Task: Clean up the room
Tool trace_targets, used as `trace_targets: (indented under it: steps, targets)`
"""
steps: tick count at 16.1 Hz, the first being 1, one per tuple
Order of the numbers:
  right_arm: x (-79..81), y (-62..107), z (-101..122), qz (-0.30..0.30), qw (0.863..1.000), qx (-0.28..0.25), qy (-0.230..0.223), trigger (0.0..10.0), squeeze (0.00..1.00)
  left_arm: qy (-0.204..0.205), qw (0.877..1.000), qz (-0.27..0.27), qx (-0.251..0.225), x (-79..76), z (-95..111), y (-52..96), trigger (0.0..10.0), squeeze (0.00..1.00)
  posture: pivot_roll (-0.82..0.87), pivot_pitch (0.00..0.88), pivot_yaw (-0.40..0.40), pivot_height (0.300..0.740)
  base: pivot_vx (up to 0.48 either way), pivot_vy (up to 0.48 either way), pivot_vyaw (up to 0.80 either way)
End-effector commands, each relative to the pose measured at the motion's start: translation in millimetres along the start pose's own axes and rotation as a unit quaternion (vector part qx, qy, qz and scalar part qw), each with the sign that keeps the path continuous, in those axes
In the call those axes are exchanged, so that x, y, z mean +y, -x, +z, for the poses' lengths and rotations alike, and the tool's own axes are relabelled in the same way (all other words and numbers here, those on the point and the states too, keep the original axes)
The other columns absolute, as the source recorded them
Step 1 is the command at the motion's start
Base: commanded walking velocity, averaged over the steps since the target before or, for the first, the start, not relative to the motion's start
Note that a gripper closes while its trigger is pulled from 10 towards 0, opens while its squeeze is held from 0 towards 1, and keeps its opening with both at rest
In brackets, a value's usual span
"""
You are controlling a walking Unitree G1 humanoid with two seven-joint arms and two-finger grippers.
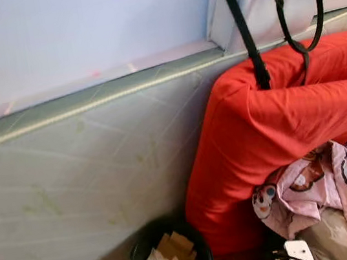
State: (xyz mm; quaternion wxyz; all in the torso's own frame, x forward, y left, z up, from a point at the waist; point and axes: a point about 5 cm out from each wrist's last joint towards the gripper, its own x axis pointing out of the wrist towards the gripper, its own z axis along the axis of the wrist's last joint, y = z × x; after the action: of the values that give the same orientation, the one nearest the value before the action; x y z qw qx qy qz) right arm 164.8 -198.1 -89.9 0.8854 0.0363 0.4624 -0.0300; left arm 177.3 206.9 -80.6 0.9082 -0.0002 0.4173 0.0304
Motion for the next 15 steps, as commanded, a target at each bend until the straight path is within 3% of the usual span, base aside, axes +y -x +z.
trace_targets:
  steps: [1,8,15]
  targets:
    - [-1.7,0.9,-2.5,-0.001,1.000,0.000,-0.007,10.0,0.00,0.003,1.000,0.001,0.010,0.4,-5.7,1.4,10.0,0.00,-0.08,0.000,-0.045,0.740,-0.266,0.000,0.00]
    - [-1.1,0.9,-3.7,-0.002,1.000,0.004,-0.016,10.0,0.00,0.000,1.000,0.003,0.012,1.7,-5.9,1.5,10.0,0.00,-0.08,0.000,-0.045,0.740,0.000,0.000,0.00]
    - [-1.6,1.0,-4.6,0.000,1.000,0.010,-0.010,10.0,0.00,0.002,1.000,0.002,0.011,1.1,-6.1,1.5,10.0,0.00,-0.08,0.000,-0.046,0.740,0.000,0.000,-0.80]
